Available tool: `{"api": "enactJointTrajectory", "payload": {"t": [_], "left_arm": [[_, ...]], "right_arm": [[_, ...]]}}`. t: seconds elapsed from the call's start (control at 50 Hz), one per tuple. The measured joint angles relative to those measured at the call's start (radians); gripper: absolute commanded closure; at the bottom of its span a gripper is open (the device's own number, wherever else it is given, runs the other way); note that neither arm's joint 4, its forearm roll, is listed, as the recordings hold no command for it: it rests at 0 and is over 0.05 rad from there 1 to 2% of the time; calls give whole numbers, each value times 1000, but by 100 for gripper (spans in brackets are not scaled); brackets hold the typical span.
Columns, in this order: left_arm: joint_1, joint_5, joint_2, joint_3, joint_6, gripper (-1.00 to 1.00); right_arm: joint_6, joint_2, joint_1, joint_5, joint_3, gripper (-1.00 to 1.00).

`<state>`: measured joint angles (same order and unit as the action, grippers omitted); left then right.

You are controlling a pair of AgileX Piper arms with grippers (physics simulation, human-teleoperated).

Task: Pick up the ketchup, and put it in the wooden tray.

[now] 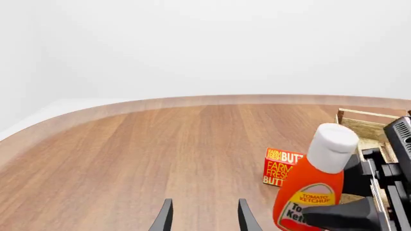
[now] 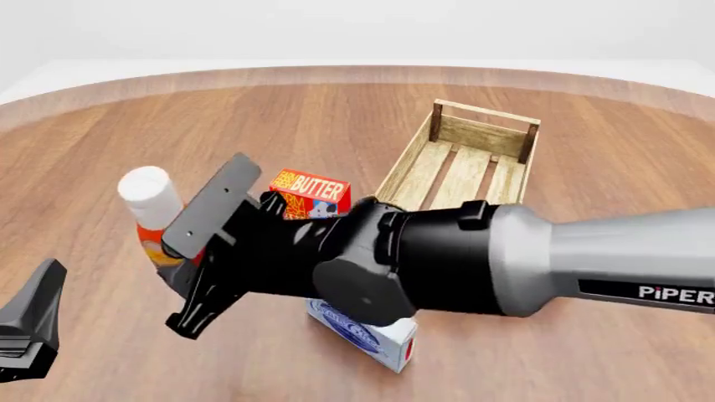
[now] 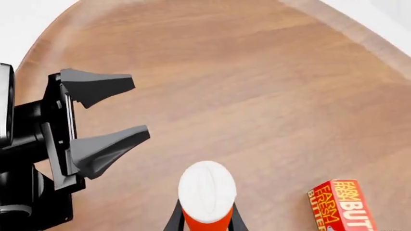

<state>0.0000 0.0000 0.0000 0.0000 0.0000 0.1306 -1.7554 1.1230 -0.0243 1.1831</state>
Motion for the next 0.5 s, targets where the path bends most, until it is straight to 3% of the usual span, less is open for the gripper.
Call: {"api": "enactJointTrajectory", "payload": {"t": [0.28,0.5], "left_arm": [[0,0,0,0,0,-100],[0,0,0,0,0,-100]], "right_arm": [[5,38,-56,141,130,100],[-20,100,-110,172,141,100]]}}
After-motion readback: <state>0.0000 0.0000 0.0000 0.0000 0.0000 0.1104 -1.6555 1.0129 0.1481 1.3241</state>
